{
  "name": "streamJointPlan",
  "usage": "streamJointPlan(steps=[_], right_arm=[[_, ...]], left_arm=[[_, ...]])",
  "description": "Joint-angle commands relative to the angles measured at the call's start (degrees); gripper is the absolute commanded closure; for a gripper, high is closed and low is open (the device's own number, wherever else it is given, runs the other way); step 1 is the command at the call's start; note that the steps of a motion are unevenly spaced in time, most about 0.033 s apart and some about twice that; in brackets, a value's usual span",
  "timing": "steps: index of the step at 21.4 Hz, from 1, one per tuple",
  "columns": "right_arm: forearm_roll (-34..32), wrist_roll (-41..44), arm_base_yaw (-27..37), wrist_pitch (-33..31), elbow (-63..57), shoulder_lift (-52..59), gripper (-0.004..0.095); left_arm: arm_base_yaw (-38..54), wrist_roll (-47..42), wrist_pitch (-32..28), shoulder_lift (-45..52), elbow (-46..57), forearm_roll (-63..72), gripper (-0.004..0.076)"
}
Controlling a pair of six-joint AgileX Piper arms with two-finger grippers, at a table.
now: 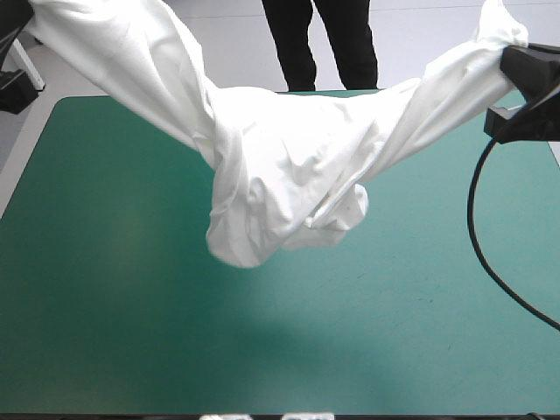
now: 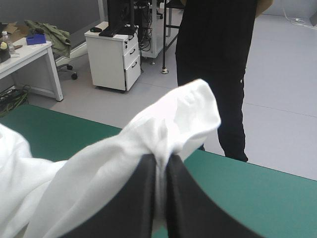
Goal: Fold the cloth
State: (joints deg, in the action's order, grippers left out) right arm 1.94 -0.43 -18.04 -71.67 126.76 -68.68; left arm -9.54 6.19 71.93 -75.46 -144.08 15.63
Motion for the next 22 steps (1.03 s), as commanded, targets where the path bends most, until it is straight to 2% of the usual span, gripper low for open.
streamJointPlan(steps=[1,5,8,11,13,14,15,17,22], right_arm=[[-0.54,0.87,0.17,0.13,0.05,2.12,0.0925],[1.41,1.39,0.17,0.13,-5.83,5.52,0.0925],[1.41,4.33,0.17,0.13,-21.14,11.52,0.0925],[1.41,5.61,0.17,0.90,-35.04,14.42,0.0925],[0.87,5.61,0.17,7.22,-47.16,14.20,0.0925],[0.51,5.88,0.17,12.43,-50.91,13.54,0.0925],[-0.48,6.75,0.17,18.69,-55.21,12.35,0.0925],[-4.56,11.29,0.17,26.78,-60.18,8.87,0.0925],[-10.95,13.51,0.17,33.84,-60.63,-1.60,0.0925]], left_arm=[[-0.03,0.57,1.95,3.26,1.96,0.08,0.0733],[-0.03,0.57,1.95,8.08,11.53,0.20,0.0733],[-0.03,0.57,1.95,16.06,32.92,0.29,0.0733],[-0.03,0.57,1.14,18.42,47.99,-0.05,0.0733],[-0.03,1.40,-5.50,17.67,60.56,-0.20,0.0733],[-0.03,1.64,-9.59,16.73,64.47,-0.33,0.0733],[-0.03,2.16,-13.81,14.81,67.84,-0.33,0.0733],[-0.03,2.66,-19.50,10.40,71.31,-0.92,0.0733],[-0.03,2.55,-27.09,-1.15,71.64,-4.91,0.0733]])
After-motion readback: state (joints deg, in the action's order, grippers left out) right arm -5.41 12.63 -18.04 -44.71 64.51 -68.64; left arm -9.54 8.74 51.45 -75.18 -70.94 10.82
